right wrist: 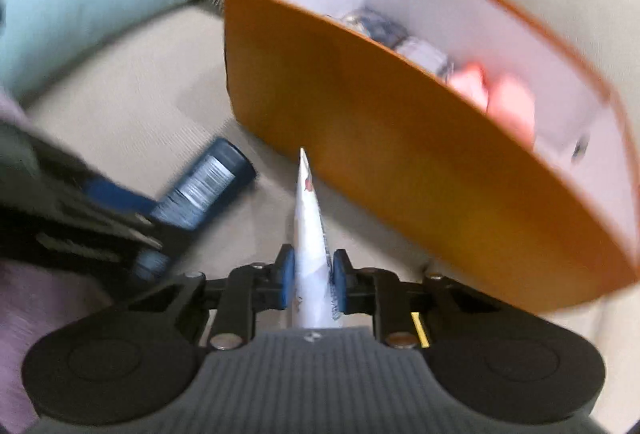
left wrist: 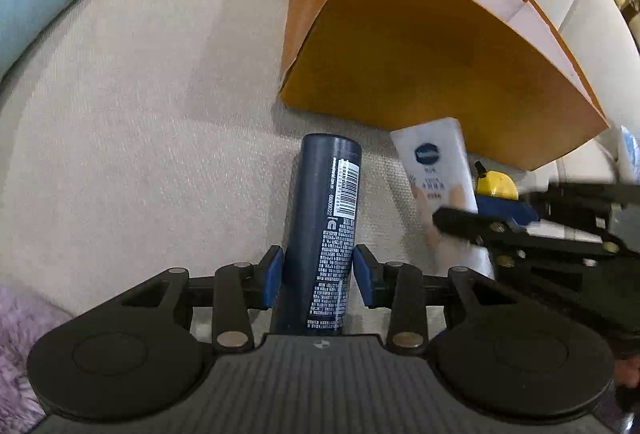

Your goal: Organize rigid objects

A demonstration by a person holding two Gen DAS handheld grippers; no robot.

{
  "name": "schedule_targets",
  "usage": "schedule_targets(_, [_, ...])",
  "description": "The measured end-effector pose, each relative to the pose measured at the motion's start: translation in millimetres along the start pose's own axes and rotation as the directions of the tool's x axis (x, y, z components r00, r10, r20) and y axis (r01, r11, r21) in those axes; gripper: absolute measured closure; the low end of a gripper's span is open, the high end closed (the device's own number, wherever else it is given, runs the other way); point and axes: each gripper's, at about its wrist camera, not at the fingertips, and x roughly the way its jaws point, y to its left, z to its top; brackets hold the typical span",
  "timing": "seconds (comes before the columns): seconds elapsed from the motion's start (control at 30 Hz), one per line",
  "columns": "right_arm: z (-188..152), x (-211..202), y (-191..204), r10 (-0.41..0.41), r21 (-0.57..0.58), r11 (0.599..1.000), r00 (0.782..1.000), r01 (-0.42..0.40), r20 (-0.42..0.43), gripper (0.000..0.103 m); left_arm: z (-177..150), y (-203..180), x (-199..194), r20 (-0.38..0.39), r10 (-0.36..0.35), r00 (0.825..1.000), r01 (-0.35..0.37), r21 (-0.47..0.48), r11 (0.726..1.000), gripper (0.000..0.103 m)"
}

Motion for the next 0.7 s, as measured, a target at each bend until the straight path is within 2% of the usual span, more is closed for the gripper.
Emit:
schedule_targets(0.1, [-3, 1, -16, 0.093, 0.168, 0.982, 0.995, -0.087, -0.026, 0.082, 0, 6, 0, -0.006, -0.021, 1.000, 0.020, -0.043, 0.999, 0.059])
schedule_targets(0.23, [-7, 6, -27, 0.078, 0.249, 0.966, 0.996, -0.065, -0.042, 0.081, 3, 13, 1, 0.003, -0.045, 0.999, 0.045, -0.093, 0.995, 0.058])
schedule_targets(0.5, [-11, 11, -33, 0.078, 0.303, 0.951, 0.996, -0.061, -0.044, 0.079, 10, 19, 9, 0.019, -0.079, 0.997, 0.080, -0.114, 0.990, 0.059])
schedule_targets(0.7, [-19, 12, -39, 0.088, 0.330, 0.941, 0.996, -0.074, -0.028, 0.079, 9, 10, 11, 0.036, -0.057, 0.998, 0.059, -0.056, 0.997, 0.061])
